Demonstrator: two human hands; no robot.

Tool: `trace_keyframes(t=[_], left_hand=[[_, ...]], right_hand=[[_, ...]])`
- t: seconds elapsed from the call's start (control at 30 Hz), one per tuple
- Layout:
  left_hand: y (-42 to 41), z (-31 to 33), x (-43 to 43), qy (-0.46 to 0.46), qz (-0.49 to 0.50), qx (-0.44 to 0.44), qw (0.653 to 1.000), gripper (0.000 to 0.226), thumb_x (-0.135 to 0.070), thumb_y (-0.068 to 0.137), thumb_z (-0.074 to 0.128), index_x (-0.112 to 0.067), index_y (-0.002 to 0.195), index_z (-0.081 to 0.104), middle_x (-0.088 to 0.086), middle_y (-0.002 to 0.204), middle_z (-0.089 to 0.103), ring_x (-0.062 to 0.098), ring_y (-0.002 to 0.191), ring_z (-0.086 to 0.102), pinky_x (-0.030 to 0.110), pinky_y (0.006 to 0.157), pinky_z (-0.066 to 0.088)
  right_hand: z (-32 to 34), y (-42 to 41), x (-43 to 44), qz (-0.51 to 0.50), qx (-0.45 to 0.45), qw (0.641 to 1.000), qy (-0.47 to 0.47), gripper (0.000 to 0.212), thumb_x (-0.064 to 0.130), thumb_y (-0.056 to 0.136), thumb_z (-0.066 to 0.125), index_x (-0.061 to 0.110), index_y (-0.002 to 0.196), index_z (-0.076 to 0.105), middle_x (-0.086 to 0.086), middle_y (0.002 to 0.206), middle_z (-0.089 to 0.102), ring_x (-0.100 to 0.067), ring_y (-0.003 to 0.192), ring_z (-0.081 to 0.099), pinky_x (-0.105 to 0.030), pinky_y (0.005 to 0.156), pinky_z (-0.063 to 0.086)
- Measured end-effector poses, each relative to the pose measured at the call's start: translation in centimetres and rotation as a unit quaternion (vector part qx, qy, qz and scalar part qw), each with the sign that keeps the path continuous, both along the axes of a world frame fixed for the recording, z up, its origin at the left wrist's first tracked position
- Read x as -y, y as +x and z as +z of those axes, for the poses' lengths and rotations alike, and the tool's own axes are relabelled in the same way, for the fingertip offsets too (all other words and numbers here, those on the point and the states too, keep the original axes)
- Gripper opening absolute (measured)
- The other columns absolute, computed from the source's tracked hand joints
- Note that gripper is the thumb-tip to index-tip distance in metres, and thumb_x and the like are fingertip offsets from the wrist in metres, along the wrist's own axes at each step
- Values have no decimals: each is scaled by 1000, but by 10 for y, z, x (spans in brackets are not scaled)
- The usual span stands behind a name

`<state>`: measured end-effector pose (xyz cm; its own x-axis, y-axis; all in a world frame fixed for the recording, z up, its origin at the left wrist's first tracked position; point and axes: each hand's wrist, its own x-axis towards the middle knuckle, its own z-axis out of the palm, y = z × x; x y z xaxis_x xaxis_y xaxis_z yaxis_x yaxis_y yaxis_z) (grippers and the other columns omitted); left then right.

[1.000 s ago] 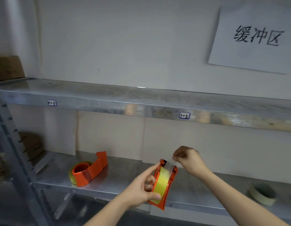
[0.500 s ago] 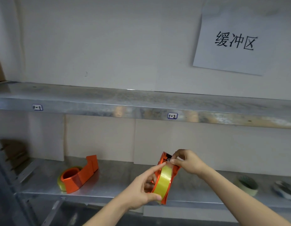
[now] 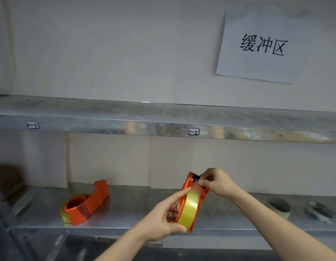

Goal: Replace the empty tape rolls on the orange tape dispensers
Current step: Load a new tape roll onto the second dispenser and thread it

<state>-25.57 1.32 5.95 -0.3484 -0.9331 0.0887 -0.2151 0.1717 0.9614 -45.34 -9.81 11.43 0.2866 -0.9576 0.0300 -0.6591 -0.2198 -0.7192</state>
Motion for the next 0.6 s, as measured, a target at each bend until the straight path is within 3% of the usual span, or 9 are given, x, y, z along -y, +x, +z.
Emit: trace_keyframes(t=[0.17, 0.37, 0.53, 0.6], left_hand=[[1, 3, 1, 1, -4, 14, 1000, 96, -3, 76, 77, -58, 140, 31, 7, 97, 49, 20, 89, 56, 48, 93, 52], [-3, 7, -3, -8, 1, 28, 1000, 95, -3, 77, 75, -59, 139, 31, 2, 93, 46, 17, 87, 54, 44, 94, 52], [-3, 12, -2, -12, 8, 48, 999, 96, -7, 77, 76, -66, 134, 28, 23, 110, 56, 36, 102, 63, 38, 97, 52], [-3, 13, -1, -11, 6, 54, 998, 95, -8, 77, 77, -66, 134, 27, 23, 114, 56, 36, 106, 61, 38, 98, 52]], right_hand=[[5, 4, 1, -35, 15, 999, -4, 9, 10, 81, 67, 12, 74, 63, -2, 70, 65, -13, 61, 59, -22, 55, 46], [13, 8, -1, -51, 9, 998, -21, 9, 11, 81, 65, 14, 72, 64, -1, 69, 65, -11, 58, 58, -20, 51, 42], [19, 11, -3, -66, 38, 996, -40, 6, 11, 80, 65, 12, 74, 66, -3, 71, 67, -11, 60, 60, -18, 51, 44], [20, 12, -4, -68, 47, 995, -47, 8, 11, 80, 66, 13, 73, 66, -2, 70, 67, -11, 61, 61, -18, 52, 45]])
